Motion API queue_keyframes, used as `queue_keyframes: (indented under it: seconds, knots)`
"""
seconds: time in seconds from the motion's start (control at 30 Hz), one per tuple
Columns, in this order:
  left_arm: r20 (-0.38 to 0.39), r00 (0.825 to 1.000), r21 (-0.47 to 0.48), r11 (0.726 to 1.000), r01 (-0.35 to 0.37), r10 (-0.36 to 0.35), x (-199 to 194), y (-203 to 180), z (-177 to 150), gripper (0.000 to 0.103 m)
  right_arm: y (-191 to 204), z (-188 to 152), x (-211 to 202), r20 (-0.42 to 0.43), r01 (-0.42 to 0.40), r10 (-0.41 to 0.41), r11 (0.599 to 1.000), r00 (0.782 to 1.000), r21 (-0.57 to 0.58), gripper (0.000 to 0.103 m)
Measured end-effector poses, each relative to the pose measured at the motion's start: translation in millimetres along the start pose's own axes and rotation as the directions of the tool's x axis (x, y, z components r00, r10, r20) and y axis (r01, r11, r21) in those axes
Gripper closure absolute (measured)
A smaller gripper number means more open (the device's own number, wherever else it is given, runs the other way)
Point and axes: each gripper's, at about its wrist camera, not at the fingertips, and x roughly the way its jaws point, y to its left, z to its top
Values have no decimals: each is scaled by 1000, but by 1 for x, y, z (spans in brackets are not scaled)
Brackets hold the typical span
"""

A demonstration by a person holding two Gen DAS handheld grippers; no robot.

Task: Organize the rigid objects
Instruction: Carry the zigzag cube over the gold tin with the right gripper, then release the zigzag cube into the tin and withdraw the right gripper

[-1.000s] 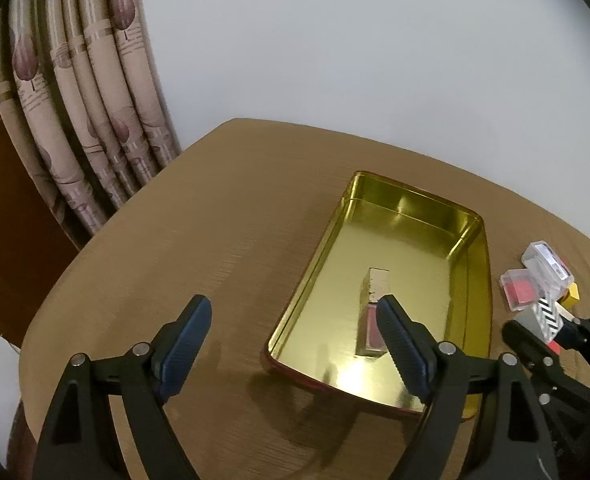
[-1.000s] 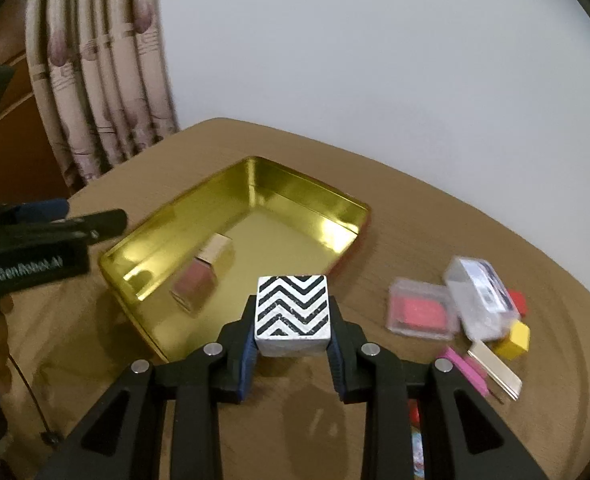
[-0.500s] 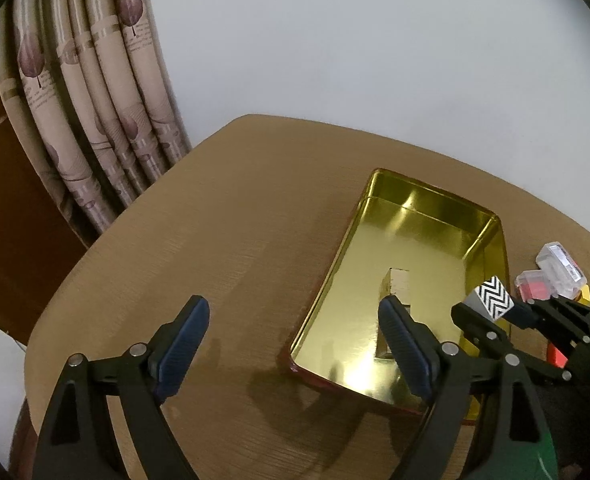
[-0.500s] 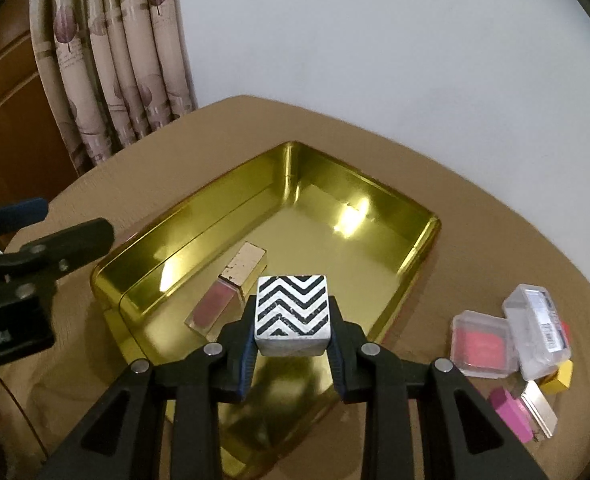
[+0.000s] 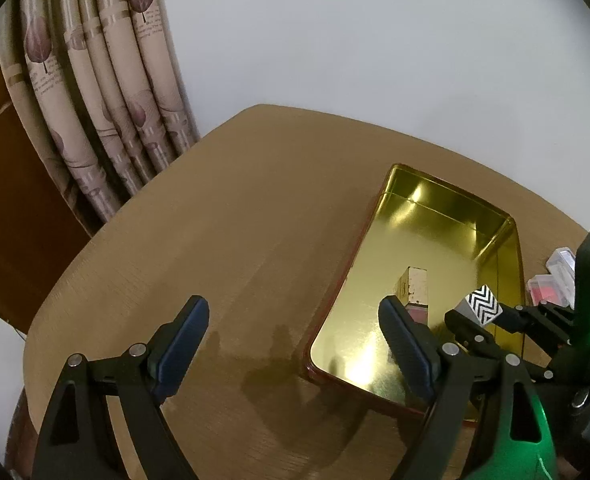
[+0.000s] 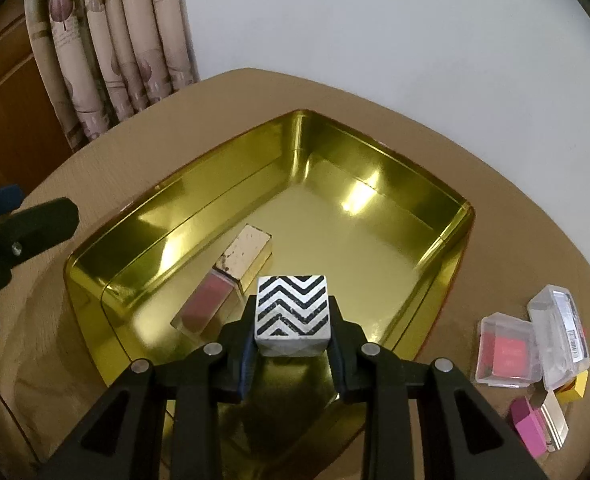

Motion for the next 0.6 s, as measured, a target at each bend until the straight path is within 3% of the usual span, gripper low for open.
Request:
queue_keyframes:
  seconds: [0.6]
  knots:
    - [-9,1000,17,1000,9,-9,2,-3,-4,18,3,-3,3,-4,10,-10,1000,1000,-17,72]
